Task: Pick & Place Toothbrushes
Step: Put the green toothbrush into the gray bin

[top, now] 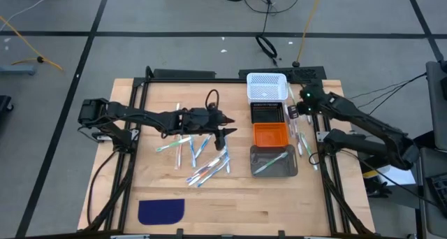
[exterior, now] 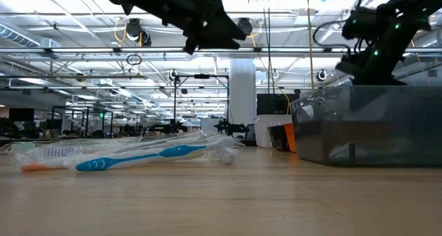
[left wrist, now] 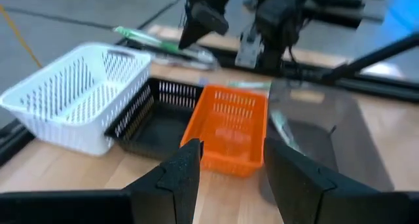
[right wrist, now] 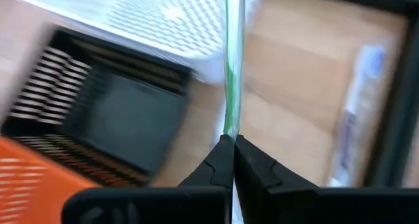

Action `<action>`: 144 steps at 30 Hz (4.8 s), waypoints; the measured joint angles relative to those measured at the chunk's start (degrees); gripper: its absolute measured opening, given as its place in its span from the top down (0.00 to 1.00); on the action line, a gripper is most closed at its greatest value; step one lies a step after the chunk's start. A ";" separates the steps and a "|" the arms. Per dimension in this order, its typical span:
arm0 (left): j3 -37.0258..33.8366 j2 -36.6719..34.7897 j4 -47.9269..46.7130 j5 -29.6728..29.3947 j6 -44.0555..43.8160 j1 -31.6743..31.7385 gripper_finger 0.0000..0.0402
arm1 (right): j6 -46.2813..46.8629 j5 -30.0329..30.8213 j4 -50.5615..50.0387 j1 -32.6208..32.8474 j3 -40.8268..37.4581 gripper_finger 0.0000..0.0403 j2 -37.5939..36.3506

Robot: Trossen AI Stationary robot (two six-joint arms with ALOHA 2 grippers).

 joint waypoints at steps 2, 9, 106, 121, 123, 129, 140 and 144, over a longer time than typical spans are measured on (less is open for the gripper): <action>0.00 0.00 1.95 0.01 -0.03 0.01 0.58 | 0.07 -0.64 0.84 1.18 0.00 0.99 -2.52; 0.00 0.00 7.67 0.01 -0.46 0.02 0.58 | 1.31 -8.43 10.87 8.23 0.02 1.00 -7.63; 12.96 20.83 35.36 12.58 -5.64 0.73 1.00 | -7.13 -11.82 45.60 38.59 0.09 0.87 6.35; 12.94 15.15 23.95 13.93 -1.73 -3.07 1.00 | -9.01 -5.81 35.44 37.71 0.01 0.72 -2.79; 12.94 15.16 23.63 13.77 -1.02 -4.01 1.00 | -8.57 -5.91 34.88 36.83 0.01 0.73 -3.44; 12.94 15.15 23.77 12.15 0.62 -5.65 1.00 | -8.42 -6.12 34.73 35.01 0.02 0.74 -3.68; 13.15 15.33 28.35 11.21 2.11 -7.60 1.00 | -8.43 -6.11 34.06 31.49 0.02 0.74 -3.68; 16.10 17.18 27.54 11.18 3.12 -7.93 1.00 | -8.42 -6.11 33.89 30.62 0.02 0.74 -3.65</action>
